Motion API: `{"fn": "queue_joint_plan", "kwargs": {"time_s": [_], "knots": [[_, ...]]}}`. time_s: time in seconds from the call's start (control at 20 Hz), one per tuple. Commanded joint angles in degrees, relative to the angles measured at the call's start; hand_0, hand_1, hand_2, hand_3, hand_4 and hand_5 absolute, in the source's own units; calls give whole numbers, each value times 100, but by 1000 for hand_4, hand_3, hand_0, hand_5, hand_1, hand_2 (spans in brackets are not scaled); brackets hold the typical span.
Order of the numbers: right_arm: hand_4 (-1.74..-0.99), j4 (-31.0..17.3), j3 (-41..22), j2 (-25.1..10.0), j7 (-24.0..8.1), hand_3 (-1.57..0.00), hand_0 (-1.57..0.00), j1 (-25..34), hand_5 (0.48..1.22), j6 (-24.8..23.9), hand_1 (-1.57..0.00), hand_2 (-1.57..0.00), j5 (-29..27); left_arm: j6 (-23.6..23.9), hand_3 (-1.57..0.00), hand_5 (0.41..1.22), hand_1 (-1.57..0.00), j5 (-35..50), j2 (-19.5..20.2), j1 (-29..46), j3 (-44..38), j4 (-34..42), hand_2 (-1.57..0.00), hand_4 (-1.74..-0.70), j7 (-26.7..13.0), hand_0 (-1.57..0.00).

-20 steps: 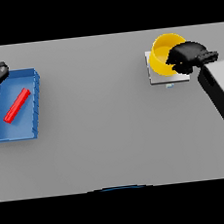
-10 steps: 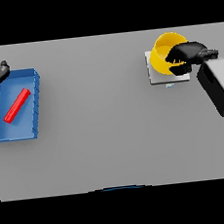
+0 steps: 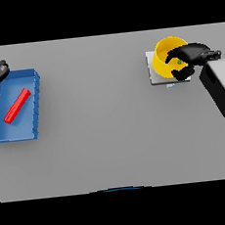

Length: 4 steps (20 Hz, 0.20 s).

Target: Pick up the red beaker and tilt it to pour out 1 green nut into yellow bowl. Pick up the yellow bowl and place it on the metallic measuring scale.

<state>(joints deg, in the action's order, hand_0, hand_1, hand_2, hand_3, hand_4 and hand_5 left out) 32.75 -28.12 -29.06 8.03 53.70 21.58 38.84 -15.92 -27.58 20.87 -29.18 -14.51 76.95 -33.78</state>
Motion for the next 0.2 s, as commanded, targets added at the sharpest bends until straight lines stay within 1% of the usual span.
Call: {"fn": "queue_joint_plan", "kwargs": {"time_s": [0.0, 0.05, 0.15], "knots": [[-1432, 14, -41, -18, 69, -325, -97, -31, 807, -1, -72, -116, 28, 14, 1, 772, 1, -14, 11, 19, -5, 23, 1, -853, -5, 1], [-1424, 28, -50, -57, 104, -297, -77, -1, 804, 41, -58, -93, 34, 15, 1, 771, 1, 13, 7, 5, -24, 46, 1, -855, -14, 1], [-1414, 37, -66, -11, 46, -263, -49, 5, 796, 22, -37, -59, 53, -10, 1, 768, 1, -5, -33, 18, 25, 37, 1, -851, -53, 1]]}}
